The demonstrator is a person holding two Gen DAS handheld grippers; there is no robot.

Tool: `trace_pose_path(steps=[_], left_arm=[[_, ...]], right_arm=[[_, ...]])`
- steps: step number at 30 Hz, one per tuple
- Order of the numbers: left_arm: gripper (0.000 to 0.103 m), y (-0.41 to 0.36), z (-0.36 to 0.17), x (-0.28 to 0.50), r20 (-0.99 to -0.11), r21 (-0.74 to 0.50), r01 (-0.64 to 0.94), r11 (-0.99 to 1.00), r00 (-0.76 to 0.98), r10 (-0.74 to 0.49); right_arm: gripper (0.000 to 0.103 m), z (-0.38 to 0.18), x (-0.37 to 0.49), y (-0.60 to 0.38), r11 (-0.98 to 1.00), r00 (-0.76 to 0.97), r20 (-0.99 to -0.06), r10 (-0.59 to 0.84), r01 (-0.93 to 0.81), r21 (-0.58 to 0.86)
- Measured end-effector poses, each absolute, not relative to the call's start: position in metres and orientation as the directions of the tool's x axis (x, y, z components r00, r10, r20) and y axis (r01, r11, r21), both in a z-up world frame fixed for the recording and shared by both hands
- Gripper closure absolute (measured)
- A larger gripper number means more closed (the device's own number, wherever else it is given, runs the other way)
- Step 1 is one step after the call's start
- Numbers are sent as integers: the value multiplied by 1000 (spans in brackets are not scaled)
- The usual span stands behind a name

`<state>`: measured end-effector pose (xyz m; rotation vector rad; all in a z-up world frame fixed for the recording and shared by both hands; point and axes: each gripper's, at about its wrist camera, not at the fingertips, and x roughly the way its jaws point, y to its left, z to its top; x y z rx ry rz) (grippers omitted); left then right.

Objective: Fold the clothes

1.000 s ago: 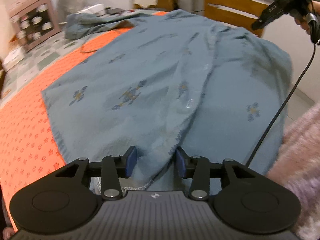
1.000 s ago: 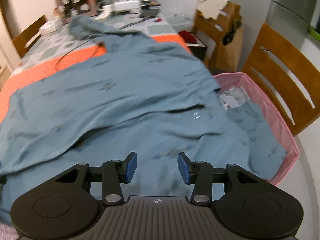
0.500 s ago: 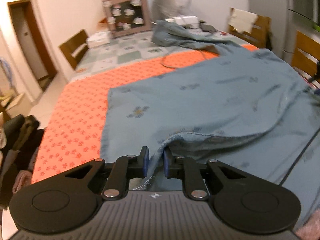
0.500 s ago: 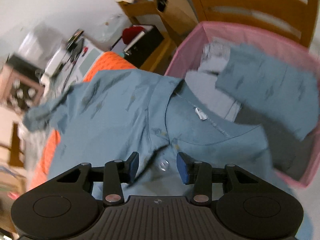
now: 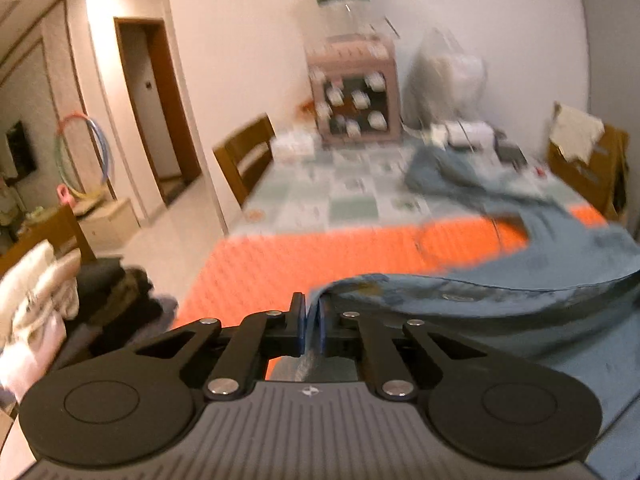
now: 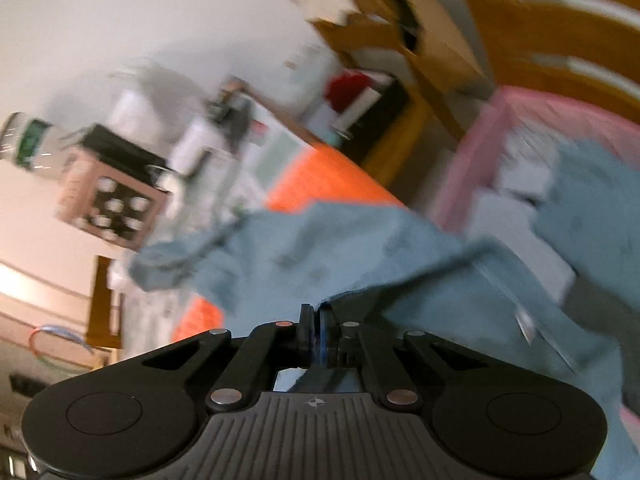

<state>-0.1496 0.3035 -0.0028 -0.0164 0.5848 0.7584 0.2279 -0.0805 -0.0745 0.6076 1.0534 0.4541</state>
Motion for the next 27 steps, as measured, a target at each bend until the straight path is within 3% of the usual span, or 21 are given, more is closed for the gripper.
trace_pose_path(steps=[9, 15, 21, 23, 27], left_arm=[[102, 411, 58, -33, -384, 168, -663, 729, 637, 668], [100, 454, 49, 36, -476, 139, -510, 849, 717, 509], [99, 448, 2, 42, -595, 129, -361, 924, 717, 363], [96, 446, -17, 36, -638, 110, -314, 943, 705, 309], [80, 443, -53, 19, -720, 80, -257, 963, 654, 235]], right_arm=[[98, -17, 298, -24, 762, 498, -625, 601, -120, 637], [98, -27, 318, -6, 806, 500, -672, 547, -99, 583], [98, -45, 315, -1, 841, 481, -716, 506, -91, 533], [98, -51, 311, -2, 849, 473, -728, 496, -90, 520], [98, -57, 306, -2, 866, 462, -748, 476, -97, 491]])
